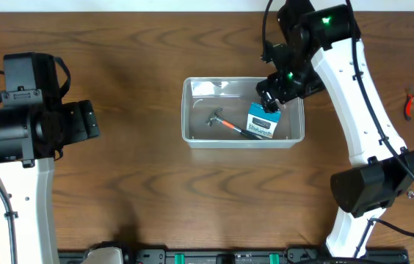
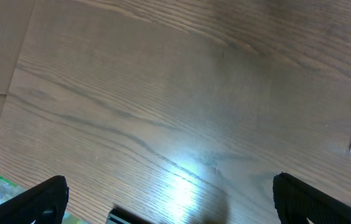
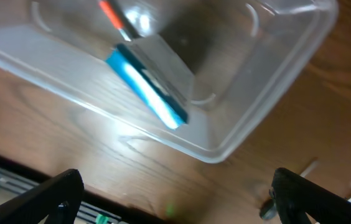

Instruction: Pack container

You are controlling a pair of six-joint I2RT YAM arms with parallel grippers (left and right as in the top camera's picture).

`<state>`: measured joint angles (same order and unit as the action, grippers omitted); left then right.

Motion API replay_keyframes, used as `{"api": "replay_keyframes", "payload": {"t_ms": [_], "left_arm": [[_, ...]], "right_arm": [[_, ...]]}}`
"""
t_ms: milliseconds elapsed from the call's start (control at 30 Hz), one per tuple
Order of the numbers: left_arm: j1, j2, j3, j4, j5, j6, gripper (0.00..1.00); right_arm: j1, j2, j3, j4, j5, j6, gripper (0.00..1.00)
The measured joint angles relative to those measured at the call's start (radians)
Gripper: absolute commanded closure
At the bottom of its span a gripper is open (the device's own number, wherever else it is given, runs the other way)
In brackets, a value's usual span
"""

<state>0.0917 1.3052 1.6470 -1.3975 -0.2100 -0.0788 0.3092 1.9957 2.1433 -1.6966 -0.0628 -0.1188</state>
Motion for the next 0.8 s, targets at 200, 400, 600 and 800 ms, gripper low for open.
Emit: {"api": "replay_keyframes", "payload": {"t_ms": [200, 400, 600, 800], "left_arm": [[0.000, 0.000, 0.000, 0.000, 0.000, 0.000, 0.02], [0.000, 0.000, 0.000, 0.000, 0.000, 0.000, 0.02], [0.000, 0.000, 0.000, 0.000, 0.000, 0.000, 0.02], [0.000, 0.000, 0.000, 0.000, 0.000, 0.000, 0.02]], "right_arm": [[0.000, -0.009, 0.000, 0.000, 0.037, 0.019, 0.01], [0.003, -0.011, 0.000, 0.000, 0.006, 0.024, 0.01], [0.010, -0.011, -0.001, 0.000, -0.090, 0.032, 0.01], [0.021, -0.018, -0.064, 0.001, -0.159, 0.056, 0.01]]}}
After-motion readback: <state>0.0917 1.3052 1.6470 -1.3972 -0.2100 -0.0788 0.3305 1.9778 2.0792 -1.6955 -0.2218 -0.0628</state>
